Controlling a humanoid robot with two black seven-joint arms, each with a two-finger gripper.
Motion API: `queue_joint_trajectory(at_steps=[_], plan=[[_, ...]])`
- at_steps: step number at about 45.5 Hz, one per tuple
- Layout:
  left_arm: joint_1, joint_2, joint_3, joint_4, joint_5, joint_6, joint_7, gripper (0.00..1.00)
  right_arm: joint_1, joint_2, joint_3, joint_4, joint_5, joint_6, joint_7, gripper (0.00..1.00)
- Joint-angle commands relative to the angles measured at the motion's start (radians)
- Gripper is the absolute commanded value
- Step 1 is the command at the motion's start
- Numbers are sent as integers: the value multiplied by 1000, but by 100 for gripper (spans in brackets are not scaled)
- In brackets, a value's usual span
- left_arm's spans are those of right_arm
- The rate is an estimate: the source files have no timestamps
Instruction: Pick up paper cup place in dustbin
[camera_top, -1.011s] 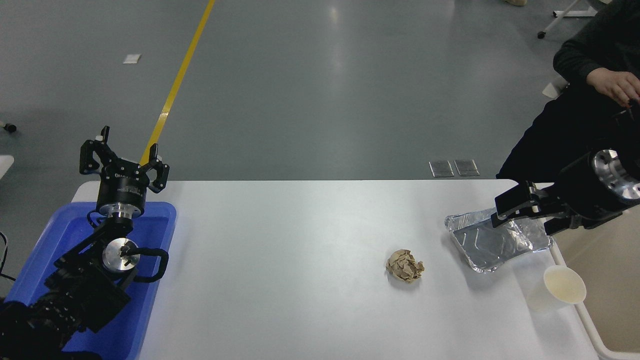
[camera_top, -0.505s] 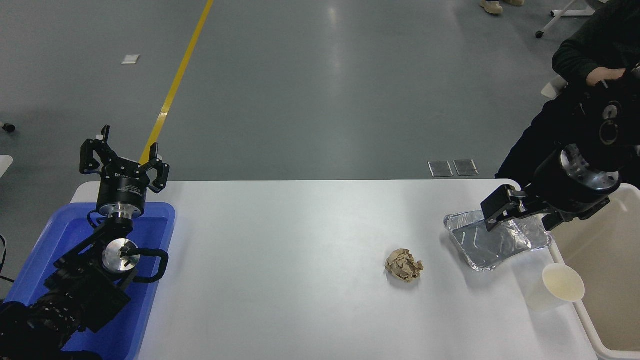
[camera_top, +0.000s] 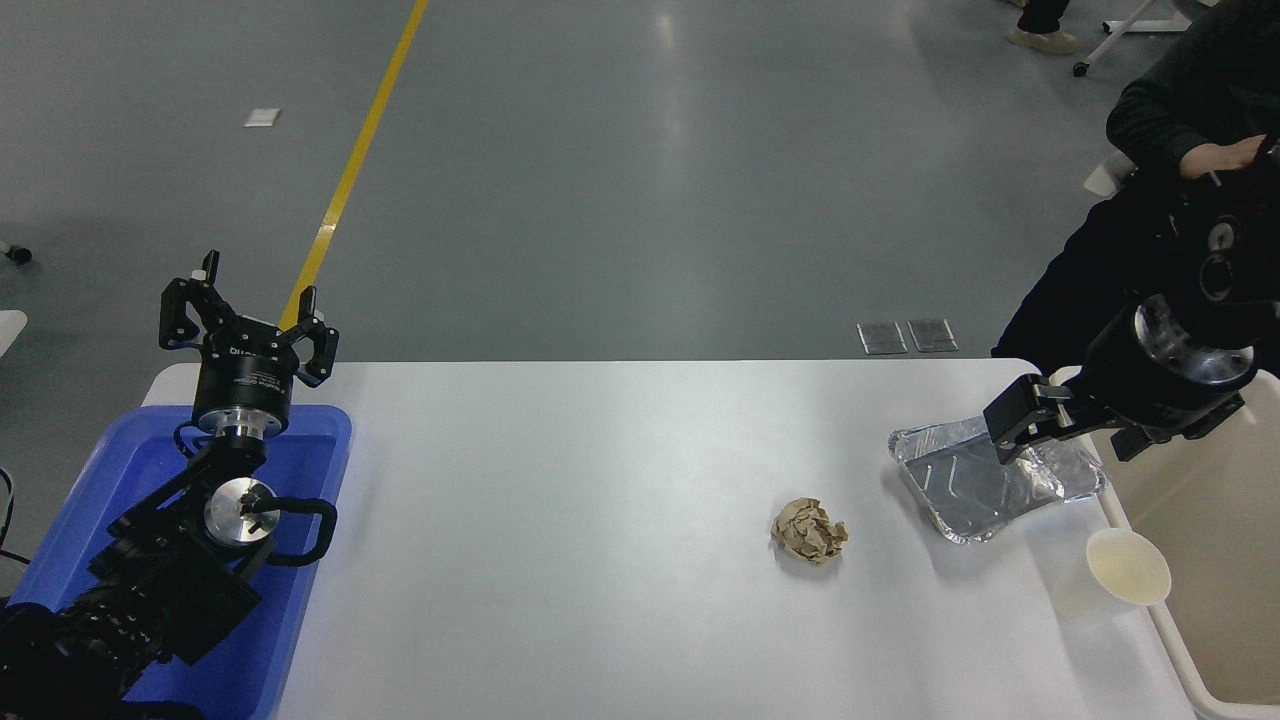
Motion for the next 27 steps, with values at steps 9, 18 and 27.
queue_joint_trajectory(at_steps=[9, 18, 27], plan=[[0, 0, 0, 0, 0, 0, 0, 99, -297, -306, 138, -157, -359, -112, 0, 100], [0, 0, 1, 0, 0, 0, 0, 99, -462, -353, 261, -234, -414, -163, 5, 100], [0, 0, 1, 0, 0, 0, 0, 99, -575, -352, 313, -285, -472, -238, 43, 100]])
